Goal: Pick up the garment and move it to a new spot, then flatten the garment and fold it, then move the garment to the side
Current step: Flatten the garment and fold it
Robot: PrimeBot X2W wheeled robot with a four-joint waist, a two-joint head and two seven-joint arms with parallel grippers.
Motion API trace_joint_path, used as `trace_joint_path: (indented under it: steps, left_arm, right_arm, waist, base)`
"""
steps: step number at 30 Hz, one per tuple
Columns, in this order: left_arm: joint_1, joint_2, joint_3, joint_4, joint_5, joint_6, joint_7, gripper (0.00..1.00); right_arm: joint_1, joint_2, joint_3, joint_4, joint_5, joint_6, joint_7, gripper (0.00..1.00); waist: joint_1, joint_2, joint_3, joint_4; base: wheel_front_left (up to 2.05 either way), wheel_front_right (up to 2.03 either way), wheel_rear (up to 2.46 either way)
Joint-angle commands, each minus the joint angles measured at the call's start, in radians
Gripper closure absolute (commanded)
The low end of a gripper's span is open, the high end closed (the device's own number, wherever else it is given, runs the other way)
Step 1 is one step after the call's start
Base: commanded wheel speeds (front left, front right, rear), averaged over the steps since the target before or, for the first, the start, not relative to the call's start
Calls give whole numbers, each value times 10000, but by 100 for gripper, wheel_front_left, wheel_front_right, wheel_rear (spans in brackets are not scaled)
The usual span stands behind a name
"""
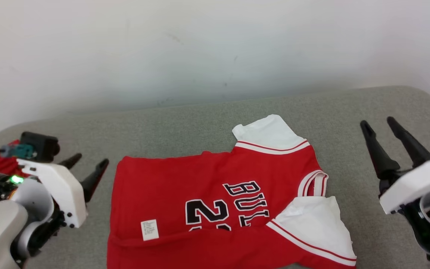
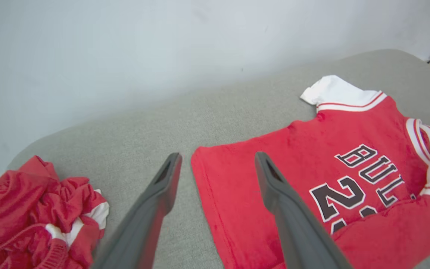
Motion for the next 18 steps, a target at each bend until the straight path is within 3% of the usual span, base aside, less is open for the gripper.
trace_joint_path:
  steps: [1, 5, 11, 15, 18]
  left_arm:
    - [371, -48, 180, -183, 194, 272, -627, 0]
    - [1310, -167, 650, -889, 298, 1026, -2269, 0]
    - [2918, -528, 1286, -1900, 461, 1902, -4607, 0]
    - [3742, -890, 1657, -2177, 760, 2187, -5076, 0]
    - [4538, -1473, 2153, -2476, 1158, 2298, -5152, 0]
  right_arm:
    - [428, -42, -148, -233, -167, 2, -472, 0]
    - [1422, 144, -621, -855, -748, 2, -1744, 0]
    - [2891, 613, -1193, -1202, -1627, 2, -2775, 0]
    - [3569, 1034, -1443, -1165, -1628, 3, -3004, 0]
    - [4131, 1325, -1624, -975, -1591, 2, -3177, 0]
  waist:
    - [0, 0, -63, 62]
    - [0, 0, -116, 119]
    - [0, 0, -34, 138]
    - [0, 0, 20, 115]
    - [0, 0, 73, 105]
  base:
    - [0, 0, 0]
    - [0, 0, 0]
    - [0, 0, 0]
    - [0, 0, 0]
    - [0, 0, 0]
